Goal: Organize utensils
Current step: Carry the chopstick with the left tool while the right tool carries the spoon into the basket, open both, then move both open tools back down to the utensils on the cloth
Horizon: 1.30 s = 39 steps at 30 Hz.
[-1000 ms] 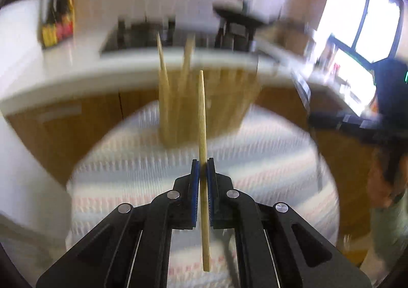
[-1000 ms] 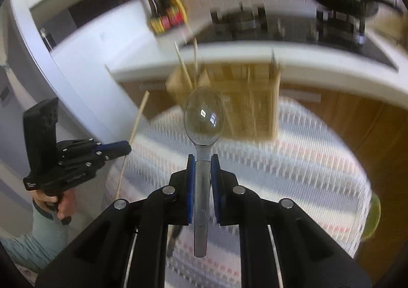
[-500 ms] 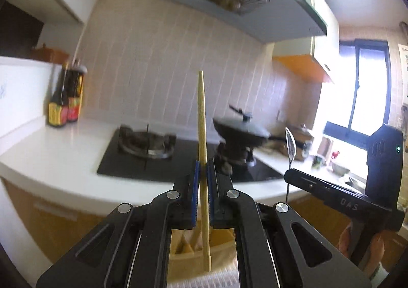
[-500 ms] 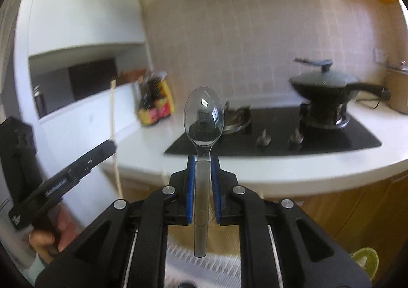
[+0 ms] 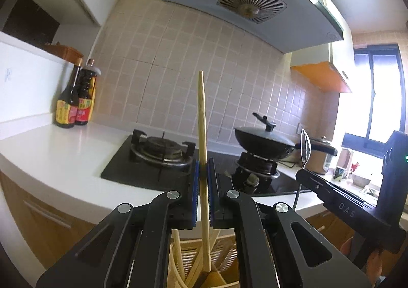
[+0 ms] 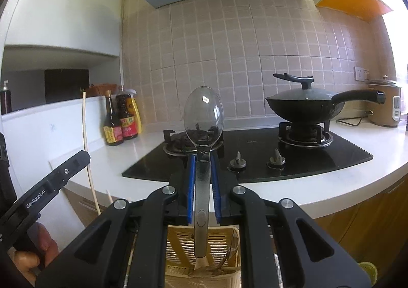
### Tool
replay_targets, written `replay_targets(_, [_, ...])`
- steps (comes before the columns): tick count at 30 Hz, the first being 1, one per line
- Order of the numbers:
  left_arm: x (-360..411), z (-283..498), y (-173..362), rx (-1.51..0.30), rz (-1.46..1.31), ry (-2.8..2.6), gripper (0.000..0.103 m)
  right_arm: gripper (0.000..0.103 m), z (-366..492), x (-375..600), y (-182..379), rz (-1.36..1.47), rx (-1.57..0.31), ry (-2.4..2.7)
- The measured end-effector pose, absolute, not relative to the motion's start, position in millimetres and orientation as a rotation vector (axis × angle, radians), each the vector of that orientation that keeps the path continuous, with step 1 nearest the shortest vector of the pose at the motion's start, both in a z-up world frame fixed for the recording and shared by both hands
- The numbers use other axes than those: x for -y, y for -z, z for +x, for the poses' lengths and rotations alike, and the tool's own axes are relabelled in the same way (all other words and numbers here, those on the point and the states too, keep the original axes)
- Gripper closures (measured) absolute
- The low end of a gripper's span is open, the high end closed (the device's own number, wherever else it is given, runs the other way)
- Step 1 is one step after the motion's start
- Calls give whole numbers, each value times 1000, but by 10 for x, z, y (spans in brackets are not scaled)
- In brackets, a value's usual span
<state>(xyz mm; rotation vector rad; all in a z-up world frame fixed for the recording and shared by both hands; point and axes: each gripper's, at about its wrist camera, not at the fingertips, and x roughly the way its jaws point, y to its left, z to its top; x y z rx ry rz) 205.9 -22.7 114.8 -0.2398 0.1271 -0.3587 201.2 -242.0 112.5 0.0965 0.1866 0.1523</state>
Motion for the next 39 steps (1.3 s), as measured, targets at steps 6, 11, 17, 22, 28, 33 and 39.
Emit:
replay_targets(6, [219,2091,-975,-118,-226,337,98,92,2070,2444,-987,105,-205,-143])
replay_targets(11, [180,2075,-882,-145,-240,357,80,82,2046,2516,-908,130,-253,-157])
replay_targets(17, [72,1959,-894,-171,-246,369,66,72,1809,2612,-962,162,-269,-175])
replay_targets(22, [-23,1707,-981,-199,-224,399,65,72,1518,2658,-1056,174,-309,-173])
replay_targets(28, [-72,1341,-1071,-269,-192,467,64,72,1218,2521,-1091,136,-445,-180])
replay_targets(33, [-60,1053,-1001,-365,-120,481,64,72,1117,2316,-851,117,-649,-216])
replay_targets(39, [-137,794,-640,-555,-70,461,57,72,1030,1995,-306,71,-884,-264])
